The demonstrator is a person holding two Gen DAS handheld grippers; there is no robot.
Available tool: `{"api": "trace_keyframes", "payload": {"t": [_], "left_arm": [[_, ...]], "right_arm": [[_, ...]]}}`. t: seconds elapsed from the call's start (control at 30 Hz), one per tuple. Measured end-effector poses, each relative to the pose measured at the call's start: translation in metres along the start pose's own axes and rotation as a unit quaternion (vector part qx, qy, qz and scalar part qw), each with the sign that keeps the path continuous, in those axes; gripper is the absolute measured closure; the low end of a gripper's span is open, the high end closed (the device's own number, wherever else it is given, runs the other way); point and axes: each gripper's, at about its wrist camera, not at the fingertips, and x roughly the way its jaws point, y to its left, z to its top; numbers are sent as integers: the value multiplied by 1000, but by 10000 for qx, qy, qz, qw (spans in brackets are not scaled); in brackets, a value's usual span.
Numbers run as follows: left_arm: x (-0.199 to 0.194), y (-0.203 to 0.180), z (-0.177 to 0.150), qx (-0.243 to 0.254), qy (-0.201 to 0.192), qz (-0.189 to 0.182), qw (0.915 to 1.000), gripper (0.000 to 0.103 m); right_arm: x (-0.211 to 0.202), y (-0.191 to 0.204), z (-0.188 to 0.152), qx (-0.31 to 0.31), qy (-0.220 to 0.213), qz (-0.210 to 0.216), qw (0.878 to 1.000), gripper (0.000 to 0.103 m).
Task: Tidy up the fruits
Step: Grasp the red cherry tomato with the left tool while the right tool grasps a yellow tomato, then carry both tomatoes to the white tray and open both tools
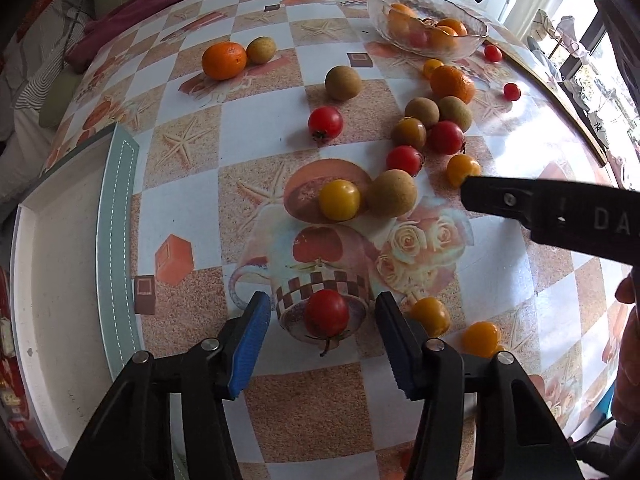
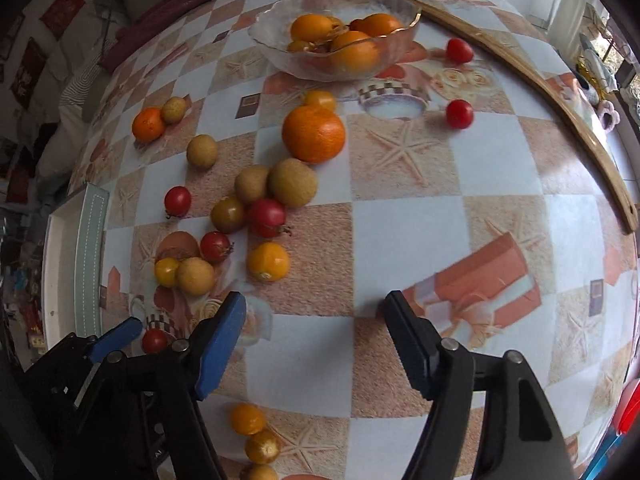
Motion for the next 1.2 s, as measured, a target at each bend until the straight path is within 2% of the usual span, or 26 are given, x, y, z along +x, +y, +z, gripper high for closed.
{"api": "trace_keyframes", "payload": {"t": [0.03, 0.1, 0.13, 0.23, 0.27, 0.33, 0.43, 0.6, 0.8, 1.0, 1.2], "left_arm": [[0, -1, 0, -20, -6, -11, 10000, 46], [-1, -1, 1, -38, -2, -11, 10000, 46], [-1, 0, 2, -35, 2, -16, 10000, 47], [-2, -1, 3, 16, -4, -86, 10000, 62], [-3, -2, 3, 57, 4, -118, 9999, 66], [-4, -3, 3, 128, 14, -198, 9997, 82], [-6, 4, 6, 84, 31, -455, 9989, 82], [-14, 16, 4, -10, -14, -645, 9979, 82], [-31, 26, -1, -72, -123, -711, 9974, 82], [-50, 50, 1, -238, -318, -633, 9972, 82], [-66, 97, -2, -565, -494, -384, 9964, 82]], "right_arm": [[1, 4, 2, -55, -32, 37, 10000, 31], [4, 11, 6, -141, -36, 148, 9998, 42], [5, 14, 8, -187, -37, 169, 9997, 45], [10, 25, 14, -364, -5, 87, 9993, 69], [11, 27, 15, -396, 23, 66, 9992, 81], [12, 28, 17, -370, 30, 63, 9993, 81], [11, 25, 15, -162, 39, 155, 9997, 81], [-2, 10, -2, 177, 81, 339, 9992, 81], [-19, 12, -18, 199, 99, 412, 9989, 81], [-32, 33, -20, 55, 59, 528, 9986, 81], [-34, 78, -11, -301, 54, 704, 9971, 81]]}}
